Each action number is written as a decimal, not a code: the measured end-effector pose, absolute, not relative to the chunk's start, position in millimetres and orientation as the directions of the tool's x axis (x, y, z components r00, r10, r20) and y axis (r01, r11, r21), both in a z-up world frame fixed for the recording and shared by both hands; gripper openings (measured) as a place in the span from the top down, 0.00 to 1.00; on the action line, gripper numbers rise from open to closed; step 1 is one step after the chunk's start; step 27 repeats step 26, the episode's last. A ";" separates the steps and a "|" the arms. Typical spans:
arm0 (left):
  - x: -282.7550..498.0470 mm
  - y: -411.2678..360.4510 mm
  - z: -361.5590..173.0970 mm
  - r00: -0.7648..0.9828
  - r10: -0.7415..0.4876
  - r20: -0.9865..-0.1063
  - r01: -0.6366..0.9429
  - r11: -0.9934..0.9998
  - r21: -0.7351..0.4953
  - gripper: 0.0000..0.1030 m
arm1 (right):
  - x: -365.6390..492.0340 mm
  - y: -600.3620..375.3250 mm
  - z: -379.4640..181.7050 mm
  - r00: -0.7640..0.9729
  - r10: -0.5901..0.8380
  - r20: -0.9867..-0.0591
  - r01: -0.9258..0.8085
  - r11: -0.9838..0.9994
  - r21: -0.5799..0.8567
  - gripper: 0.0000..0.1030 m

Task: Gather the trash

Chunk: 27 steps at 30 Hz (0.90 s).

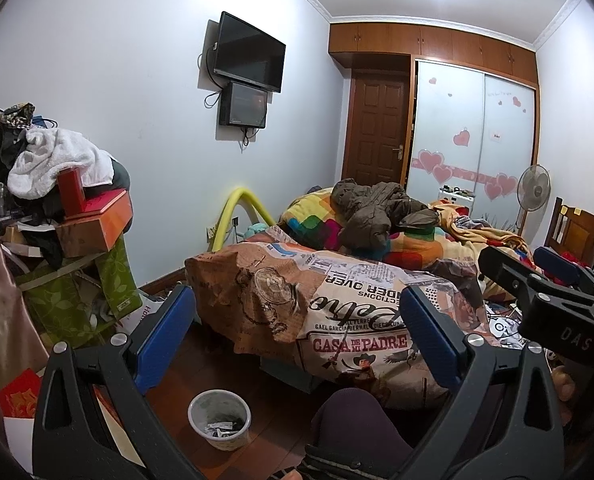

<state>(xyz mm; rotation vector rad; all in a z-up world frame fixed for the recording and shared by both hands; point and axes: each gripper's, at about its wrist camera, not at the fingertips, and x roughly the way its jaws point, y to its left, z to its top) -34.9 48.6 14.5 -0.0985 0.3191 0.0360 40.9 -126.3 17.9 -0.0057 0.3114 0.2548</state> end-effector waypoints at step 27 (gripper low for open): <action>-36.9 47.8 14.3 0.948 -0.013 -0.317 -0.014 0.997 -0.082 0.01 | 35.5 -123.1 19.3 0.920 0.247 -0.306 -0.248 0.968 0.035 0.00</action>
